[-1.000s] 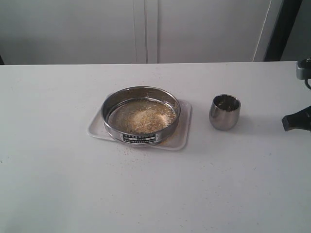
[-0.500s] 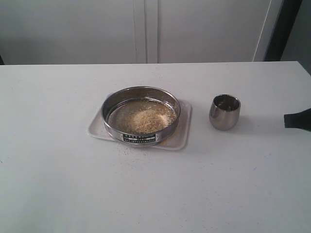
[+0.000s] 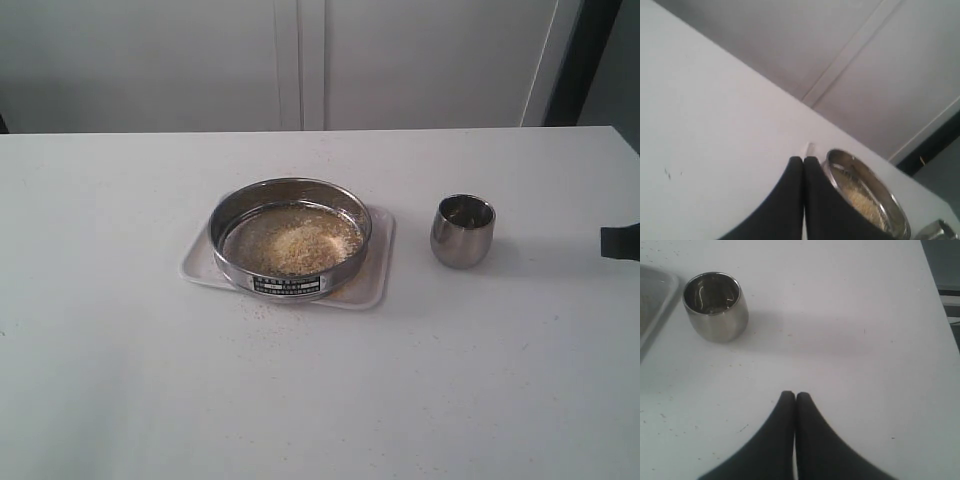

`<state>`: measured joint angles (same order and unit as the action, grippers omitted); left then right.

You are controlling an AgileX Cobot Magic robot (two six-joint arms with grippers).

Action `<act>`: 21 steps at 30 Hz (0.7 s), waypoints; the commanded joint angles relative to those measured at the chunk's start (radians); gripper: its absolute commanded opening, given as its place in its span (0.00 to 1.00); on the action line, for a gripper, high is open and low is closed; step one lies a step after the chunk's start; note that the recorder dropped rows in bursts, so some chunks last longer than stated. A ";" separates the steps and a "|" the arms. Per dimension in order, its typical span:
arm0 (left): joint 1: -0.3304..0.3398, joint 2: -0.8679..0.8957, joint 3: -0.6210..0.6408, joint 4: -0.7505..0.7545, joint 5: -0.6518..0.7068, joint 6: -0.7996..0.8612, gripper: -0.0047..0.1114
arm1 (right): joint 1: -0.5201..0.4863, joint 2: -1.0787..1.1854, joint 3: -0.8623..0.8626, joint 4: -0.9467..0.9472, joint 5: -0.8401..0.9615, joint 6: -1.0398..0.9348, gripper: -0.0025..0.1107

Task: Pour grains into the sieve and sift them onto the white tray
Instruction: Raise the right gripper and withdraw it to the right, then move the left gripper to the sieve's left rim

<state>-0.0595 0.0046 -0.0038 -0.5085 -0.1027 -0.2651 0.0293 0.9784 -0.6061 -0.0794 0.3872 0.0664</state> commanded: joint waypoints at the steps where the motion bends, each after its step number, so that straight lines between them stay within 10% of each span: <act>1: 0.000 -0.005 -0.015 -0.022 -0.112 -0.043 0.04 | -0.010 -0.008 0.003 0.003 -0.009 0.007 0.02; 21: -0.002 0.657 -0.430 0.152 0.327 0.272 0.04 | -0.010 -0.008 0.003 0.003 -0.009 0.009 0.02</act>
<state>-0.0595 0.5955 -0.3760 -0.3539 0.1532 -0.0611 0.0293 0.9784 -0.6061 -0.0794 0.3872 0.0701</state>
